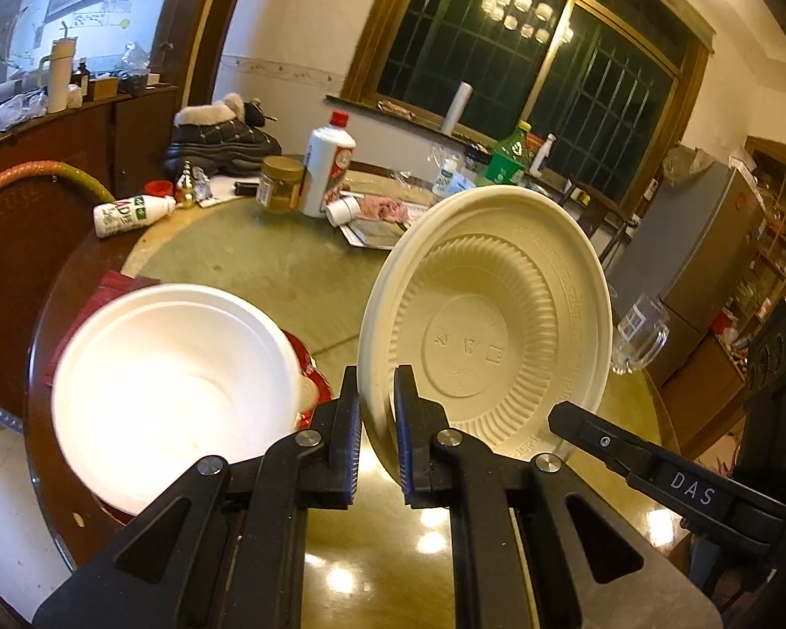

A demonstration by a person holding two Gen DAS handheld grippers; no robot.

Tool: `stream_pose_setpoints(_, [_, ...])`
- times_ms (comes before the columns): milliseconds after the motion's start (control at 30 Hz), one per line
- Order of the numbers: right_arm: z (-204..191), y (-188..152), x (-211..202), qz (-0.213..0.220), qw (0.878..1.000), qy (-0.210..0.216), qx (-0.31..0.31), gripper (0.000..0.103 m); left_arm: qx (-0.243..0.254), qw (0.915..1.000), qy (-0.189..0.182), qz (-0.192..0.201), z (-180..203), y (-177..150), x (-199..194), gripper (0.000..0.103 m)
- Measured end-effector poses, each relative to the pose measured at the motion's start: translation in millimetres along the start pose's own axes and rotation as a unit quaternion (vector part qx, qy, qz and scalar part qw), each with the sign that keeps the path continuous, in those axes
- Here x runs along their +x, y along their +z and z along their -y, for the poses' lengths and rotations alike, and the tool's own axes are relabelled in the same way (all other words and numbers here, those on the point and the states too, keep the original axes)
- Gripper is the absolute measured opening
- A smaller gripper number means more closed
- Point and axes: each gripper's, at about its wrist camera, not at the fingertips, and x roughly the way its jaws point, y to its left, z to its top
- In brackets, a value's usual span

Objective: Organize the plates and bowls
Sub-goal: 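Carry the beige paper plate with both tools over the red plate stack, then lower the beige paper plate with both tools into the large white bowl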

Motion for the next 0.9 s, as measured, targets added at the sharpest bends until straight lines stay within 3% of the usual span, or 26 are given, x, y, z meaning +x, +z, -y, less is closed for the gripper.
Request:
stream_pose_setpoints(467, [-66.8,18.1,22.5,-0.01,0.998,0.047,-0.049,0.013,-0.028,0.9981,0.043,0.035,-47.3,24.2,-29.5,0.009])
stream_pose_setpoints(900, [-107.2,11.4,51.7,-0.041,0.993,0.077,-0.076,0.013,-0.056,0.9948,0.076,0.039,-89.4,16.9,-41.7,0.009])
